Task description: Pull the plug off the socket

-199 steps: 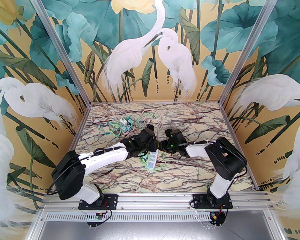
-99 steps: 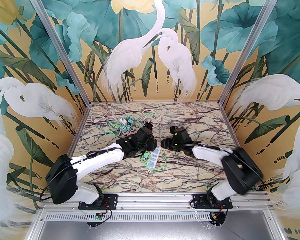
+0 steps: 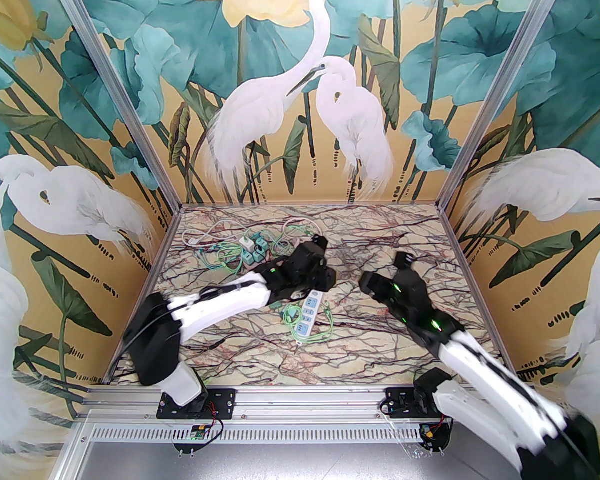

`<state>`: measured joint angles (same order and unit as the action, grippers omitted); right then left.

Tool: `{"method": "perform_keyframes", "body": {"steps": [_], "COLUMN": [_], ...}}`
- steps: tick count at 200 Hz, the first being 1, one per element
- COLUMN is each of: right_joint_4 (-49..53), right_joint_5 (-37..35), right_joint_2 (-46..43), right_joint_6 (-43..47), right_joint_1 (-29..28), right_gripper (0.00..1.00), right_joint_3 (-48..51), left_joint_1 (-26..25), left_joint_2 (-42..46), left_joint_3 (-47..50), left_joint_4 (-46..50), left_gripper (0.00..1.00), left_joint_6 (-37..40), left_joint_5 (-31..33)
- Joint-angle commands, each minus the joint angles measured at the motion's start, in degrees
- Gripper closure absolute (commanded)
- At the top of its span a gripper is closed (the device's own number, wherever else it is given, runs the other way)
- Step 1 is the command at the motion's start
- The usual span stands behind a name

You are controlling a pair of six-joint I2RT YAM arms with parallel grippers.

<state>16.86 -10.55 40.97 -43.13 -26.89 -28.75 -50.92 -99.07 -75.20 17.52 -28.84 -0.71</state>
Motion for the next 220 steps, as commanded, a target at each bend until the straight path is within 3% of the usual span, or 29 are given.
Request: {"method": "perform_keyframes", "body": {"steps": [1,48,123,142,157,179,198,220], "right_joint_4": [8.4,16.8,15.2,14.5,14.4,14.2,14.0,13.5], "right_joint_5": [-7.8,-11.1,-8.8,-8.3,-8.0,-7.6,-7.5,-7.3], "right_joint_2": [-8.7,-20.3,-19.2,-18.4,-18.1,-18.0,-17.9,-17.7], "right_joint_6": [-2.7,-2.3,-2.7,-2.7,-2.7,-2.7,-2.7,-2.7], "right_joint_1": [0.3,0.4,0.4,0.4,0.4,0.4,0.4,0.4], "right_gripper": [0.26,0.25,0.25,0.25,0.25,0.25,0.25,0.25], "right_joint_3": [2.5,3.6,4.5,4.7,4.7,4.7,4.7,4.6], "left_joint_1": [-0.2,-0.8,-1.1,-1.1,-1.1,-1.3,-1.6,-2.5], "left_joint_2": [-6.0,-18.0,-23.5,-23.5,-23.1,-21.3,-18.8,-15.4], "left_joint_3": [-6.0,-14.6,-12.4,-10.2,-8.6,-6.7,-5.1,-3.1], "left_joint_4": [-1.7,-4.8,-10.7,-13.4,-15.2,-16.1,-16.7,-17.0], "left_gripper": [0.73,0.74,0.66,0.51,0.48,0.32,0.25,0.05], "left_joint_6": [1.5,-2.6,-11.3,-14.8,-17.6,-19.9,-20.7,-22.1], "left_joint_5": [-5.0,-12.6,-19.2,-21.5,-22.5,-22.4,-21.8,-21.2]}}
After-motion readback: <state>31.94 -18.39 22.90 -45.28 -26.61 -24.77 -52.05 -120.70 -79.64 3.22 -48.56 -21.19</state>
